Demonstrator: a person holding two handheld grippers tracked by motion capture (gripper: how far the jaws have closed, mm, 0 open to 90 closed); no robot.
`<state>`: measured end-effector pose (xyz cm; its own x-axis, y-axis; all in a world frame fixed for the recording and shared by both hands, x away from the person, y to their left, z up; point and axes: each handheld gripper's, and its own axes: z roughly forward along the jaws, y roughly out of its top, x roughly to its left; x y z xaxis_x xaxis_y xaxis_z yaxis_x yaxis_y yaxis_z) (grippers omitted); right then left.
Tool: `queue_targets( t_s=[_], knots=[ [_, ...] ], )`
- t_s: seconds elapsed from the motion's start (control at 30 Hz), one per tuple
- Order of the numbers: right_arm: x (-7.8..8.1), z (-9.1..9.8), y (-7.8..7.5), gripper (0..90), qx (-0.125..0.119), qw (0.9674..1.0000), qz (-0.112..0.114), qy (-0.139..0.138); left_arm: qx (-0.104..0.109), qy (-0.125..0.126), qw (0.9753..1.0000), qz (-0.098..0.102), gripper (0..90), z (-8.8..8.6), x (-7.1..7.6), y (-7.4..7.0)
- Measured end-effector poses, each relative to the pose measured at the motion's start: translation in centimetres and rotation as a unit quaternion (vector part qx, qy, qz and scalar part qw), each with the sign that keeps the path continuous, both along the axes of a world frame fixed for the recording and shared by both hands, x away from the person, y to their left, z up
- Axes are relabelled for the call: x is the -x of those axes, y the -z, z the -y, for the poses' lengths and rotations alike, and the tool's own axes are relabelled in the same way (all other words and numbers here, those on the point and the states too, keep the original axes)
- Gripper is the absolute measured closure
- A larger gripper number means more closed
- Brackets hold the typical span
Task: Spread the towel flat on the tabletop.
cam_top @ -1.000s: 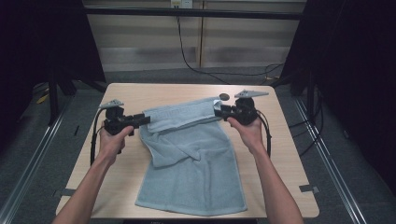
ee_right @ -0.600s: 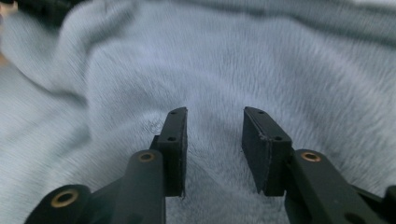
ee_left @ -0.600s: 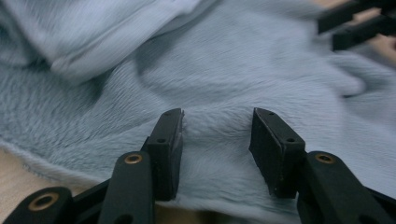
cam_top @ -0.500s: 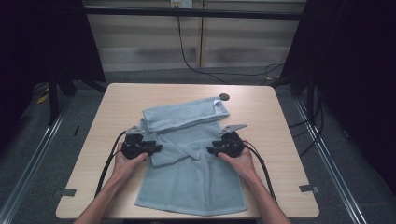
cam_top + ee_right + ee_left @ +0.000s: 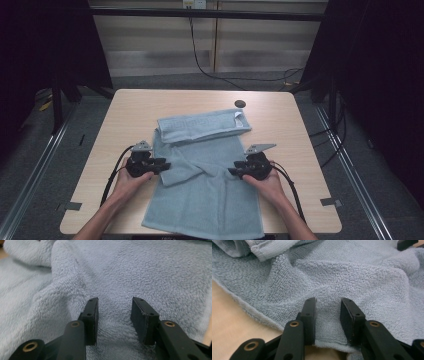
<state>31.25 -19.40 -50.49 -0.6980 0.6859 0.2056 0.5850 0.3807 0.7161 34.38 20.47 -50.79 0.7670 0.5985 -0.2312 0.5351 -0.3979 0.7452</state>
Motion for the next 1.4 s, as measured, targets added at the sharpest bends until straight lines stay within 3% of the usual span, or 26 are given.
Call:
queue_targets(
  t_s=[0.07,0.1,0.23,0.3,0.37,0.4,0.47,0.5,0.53,0.57,0.63,0.67,0.8,0.87,1.0,1.13,1.2,1.27,1.4],
  knots=[
    [2.1,0.2,0.1,57.9,-0.006,0.9999,0.004,-0.015,0.001,0.009,1.0000,-0.003,65.5,0.0,1.3,-0.1],
    [2.1,0.2,0.1,57.9,-0.006,0.9999,0.004,-0.015,-0.002,0.013,0.9999,-0.006,65.5,0.1,1.9,-0.2],
    [5.2,0.1,-0.1,57.9,0.000,0.9997,0.005,-0.025,-0.015,0.038,0.9991,-0.010,64.6,0.3,4.4,-0.5],
    [5.9,0.1,-0.2,57.9,0.001,0.9996,0.005,-0.027,-0.019,0.043,0.9988,-0.012,63.9,0.2,5.8,-0.6],
    [7.3,0.1,-0.3,58.0,-0.004,0.9992,-0.004,-0.040,-0.018,0.057,0.9979,-0.026,63.9,-0.1,7.2,-0.8],
    [8.6,-0.1,-0.5,58.0,-0.003,0.9980,-0.021,-0.060,-0.014,0.065,0.9972,-0.035,63.6,-0.3,7.9,-0.9],
    [9.1,-0.2,-0.7,57.9,0.003,0.9975,-0.022,-0.067,-0.007,0.074,0.9963,-0.042,63.5,-0.7,8.9,-1.0],
    [9.3,-0.3,-0.8,57.5,0.007,0.9974,-0.022,-0.069,0.002,0.074,0.9964,-0.041,63.3,-1.1,8.9,-1.2],
    [9.0,-0.4,-1.2,57.7,-0.018,0.9973,-0.021,-0.068,0.016,0.066,0.9967,-0.045,62.9,-1.3,8.6,-1.4],
    [8.5,-0.4,-1.4,57.9,-0.028,0.9976,-0.016,-0.062,0.021,0.055,0.9975,-0.039,62.8,-1.3,8.1,-1.6],
    [7.0,-0.6,-1.8,59.6,-0.022,0.9988,-0.001,-0.044,0.033,0.037,0.9979,-0.040,62.8,-0.8,5.8,-1.8],
    [7.0,-0.6,-1.8,59.6,-0.022,0.9988,-0.001,-0.044,0.033,0.037,0.9979,-0.040,62.1,-0.8,5.8,-1.8],
    [3.5,-1.7,-1.2,61.0,0.013,0.9994,0.016,-0.028,0.009,0.019,0.9989,-0.043,62.4,0.5,2.6,-1.1],
    [1.8,-2.0,-0.3,61.1,0.020,0.9997,0.012,-0.008,0.001,0.012,0.9994,-0.033,62.3,0.8,1.7,-0.7],
    [2.1,-1.8,-0.3,60.9,0.024,0.9995,0.013,-0.013,-0.014,-0.007,0.9998,-0.011,63.5,0.7,0.5,-0.5],
    [3.6,-1.3,-0.3,60.8,0.025,0.9994,0.015,-0.016,-0.002,-0.029,0.9996,-0.005,65.1,0.5,-0.8,-0.1],
    [4.4,-1.2,-0.4,61.0,0.030,0.9993,0.014,-0.018,-0.009,-0.029,0.9995,-0.002,68.7,0.3,-1.2,-0.1],
    [5.0,-1.0,-0.7,61.0,0.050,0.9983,0.016,-0.023,-0.013,-0.026,0.9996,-0.002,70.0,0.4,-1.4,-0.2],
    [6.1,-0.4,-0.6,60.8,0.038,0.9990,0.013,-0.020,0.004,-0.005,0.9999,-0.013,65.9,0.5,-0.1,-0.1]
  ],
)
